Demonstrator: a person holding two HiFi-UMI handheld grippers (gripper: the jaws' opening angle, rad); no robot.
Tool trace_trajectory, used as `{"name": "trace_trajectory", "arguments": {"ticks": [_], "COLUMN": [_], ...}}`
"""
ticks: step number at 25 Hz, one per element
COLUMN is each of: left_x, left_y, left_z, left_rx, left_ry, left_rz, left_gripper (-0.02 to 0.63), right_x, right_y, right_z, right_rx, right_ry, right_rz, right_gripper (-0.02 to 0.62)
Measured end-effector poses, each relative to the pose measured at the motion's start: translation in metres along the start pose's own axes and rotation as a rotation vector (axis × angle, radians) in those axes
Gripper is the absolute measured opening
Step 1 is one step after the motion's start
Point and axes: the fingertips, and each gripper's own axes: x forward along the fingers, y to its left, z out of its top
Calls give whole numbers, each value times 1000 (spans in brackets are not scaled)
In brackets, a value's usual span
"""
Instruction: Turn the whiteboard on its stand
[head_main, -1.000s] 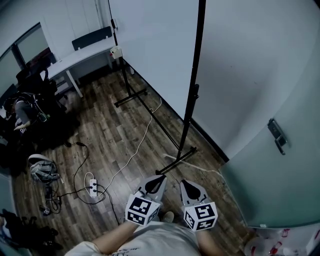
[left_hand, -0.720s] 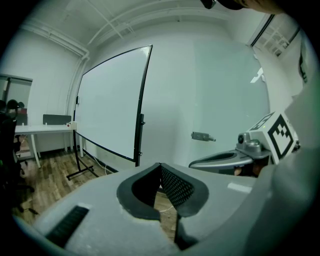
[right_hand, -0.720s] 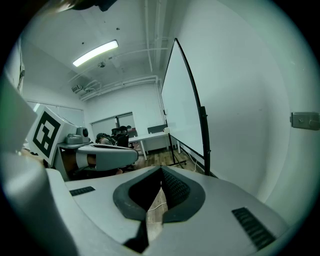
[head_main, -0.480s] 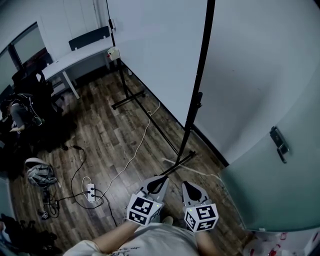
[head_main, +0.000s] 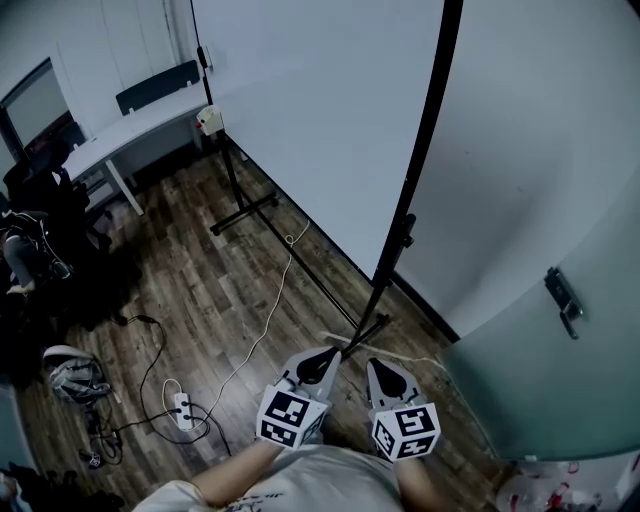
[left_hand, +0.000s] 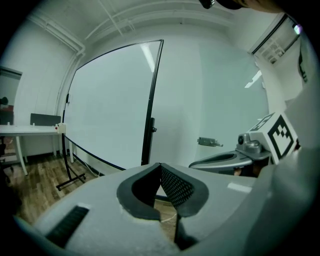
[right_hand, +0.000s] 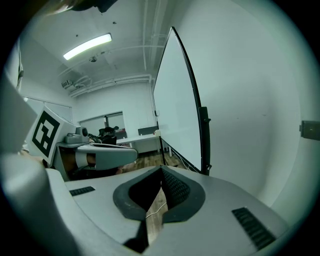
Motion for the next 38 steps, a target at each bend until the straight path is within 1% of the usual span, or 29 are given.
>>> {"name": "trace_trajectory", "arguments": {"ticks": [3,7,10,14,17,20,25,32,38], "left_x": [9,17,23,32,40,49,59,80,95], "left_y": [15,31,40,42,44,45,46,51,59], "left_z": [4,11,13,13,18,23,31,36,35], "left_rx": [31,29,18,14,11,6,3,7,17], "left_ry": [2,3,-8,1,-4,-7,-11,-7,14], "left_rz": [-30,-48,-41,-33,-19,-5,9,6,8], "left_gripper": [11,11,11,11,11,11,11,11,11], "right_x": [15,29,36,42,46,49,55,68,81], "right_y": [-2,-3,-8,-18,-27,-36,-51,-70,-85], "right_z": [8,13,13,21,29,34,47,53,59], "right_rx": [3,21,20,16,9,-5,-23,-31,-40], "right_ry": [-8,-12,-4,-15,-25,-16,-22,-18,-26], "right_rz": [-24,-51,-59,-58,-42,-24,-16,-16,-27], "right_gripper": [8,7,8,7,8,8,8,8,8]}}
